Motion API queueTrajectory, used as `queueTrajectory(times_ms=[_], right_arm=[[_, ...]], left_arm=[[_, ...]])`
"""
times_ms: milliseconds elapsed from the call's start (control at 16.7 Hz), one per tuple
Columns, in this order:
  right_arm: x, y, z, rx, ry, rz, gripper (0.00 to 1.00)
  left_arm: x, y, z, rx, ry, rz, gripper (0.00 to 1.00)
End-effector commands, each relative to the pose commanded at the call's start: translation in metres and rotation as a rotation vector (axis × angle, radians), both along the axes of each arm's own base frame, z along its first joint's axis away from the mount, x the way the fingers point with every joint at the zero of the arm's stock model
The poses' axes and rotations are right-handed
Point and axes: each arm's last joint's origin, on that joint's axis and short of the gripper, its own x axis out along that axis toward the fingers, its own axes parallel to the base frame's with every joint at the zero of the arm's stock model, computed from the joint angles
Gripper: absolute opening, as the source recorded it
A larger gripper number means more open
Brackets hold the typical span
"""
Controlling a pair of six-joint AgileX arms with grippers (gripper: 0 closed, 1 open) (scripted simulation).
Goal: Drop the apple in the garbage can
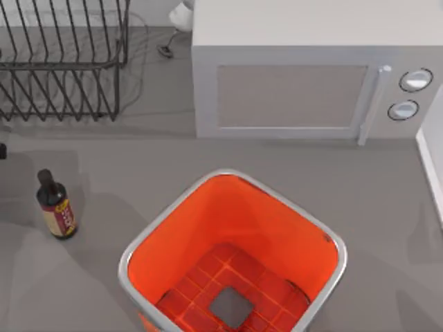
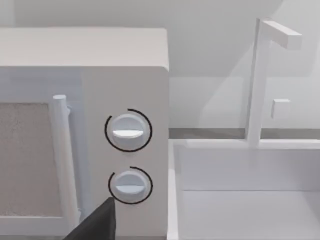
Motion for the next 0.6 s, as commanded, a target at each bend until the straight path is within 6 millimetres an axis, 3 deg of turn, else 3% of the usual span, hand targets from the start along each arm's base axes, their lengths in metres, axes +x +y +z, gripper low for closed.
queueTrajectory(times_ms=[240,600], right_arm=[[0.0,0.0,0.0,0.0,0.0,0.0,1.0],[0.0,0.0,0.0,0.0,0.0,0.0,1.0]], left_arm=[[0.008,0.004,0.03,0.002,-0.005,0.006,0.0],[0.006,0.002,0.116,-0.007,0.024,0.001,0.0]])
